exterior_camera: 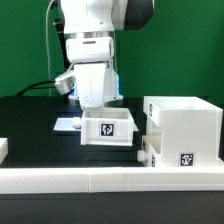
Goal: Assemble drawer
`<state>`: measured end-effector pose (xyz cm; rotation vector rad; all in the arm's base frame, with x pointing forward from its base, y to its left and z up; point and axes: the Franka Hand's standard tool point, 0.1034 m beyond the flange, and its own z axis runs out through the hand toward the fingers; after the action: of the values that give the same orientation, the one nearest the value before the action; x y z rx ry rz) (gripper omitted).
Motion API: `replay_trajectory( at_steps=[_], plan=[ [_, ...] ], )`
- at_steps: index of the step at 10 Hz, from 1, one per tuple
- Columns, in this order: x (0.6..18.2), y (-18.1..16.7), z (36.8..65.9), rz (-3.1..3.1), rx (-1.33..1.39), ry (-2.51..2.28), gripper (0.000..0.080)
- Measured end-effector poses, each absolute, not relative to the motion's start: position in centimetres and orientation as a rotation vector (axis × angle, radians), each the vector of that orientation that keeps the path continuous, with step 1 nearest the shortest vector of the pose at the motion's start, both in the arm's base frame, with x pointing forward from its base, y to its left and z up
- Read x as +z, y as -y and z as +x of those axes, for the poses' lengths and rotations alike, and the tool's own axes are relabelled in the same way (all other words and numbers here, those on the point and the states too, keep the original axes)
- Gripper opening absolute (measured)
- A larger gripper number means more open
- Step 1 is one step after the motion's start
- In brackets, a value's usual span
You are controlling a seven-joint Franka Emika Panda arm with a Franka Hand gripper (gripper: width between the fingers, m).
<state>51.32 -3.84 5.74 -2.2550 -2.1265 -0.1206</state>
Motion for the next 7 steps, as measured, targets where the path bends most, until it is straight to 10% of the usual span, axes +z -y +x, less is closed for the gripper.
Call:
replay_trajectory(
  at_steps=[7],
  plan=[
    [6.3,2.4,54.7,-2.217,-0.131,2.143,0.0042]
  ],
)
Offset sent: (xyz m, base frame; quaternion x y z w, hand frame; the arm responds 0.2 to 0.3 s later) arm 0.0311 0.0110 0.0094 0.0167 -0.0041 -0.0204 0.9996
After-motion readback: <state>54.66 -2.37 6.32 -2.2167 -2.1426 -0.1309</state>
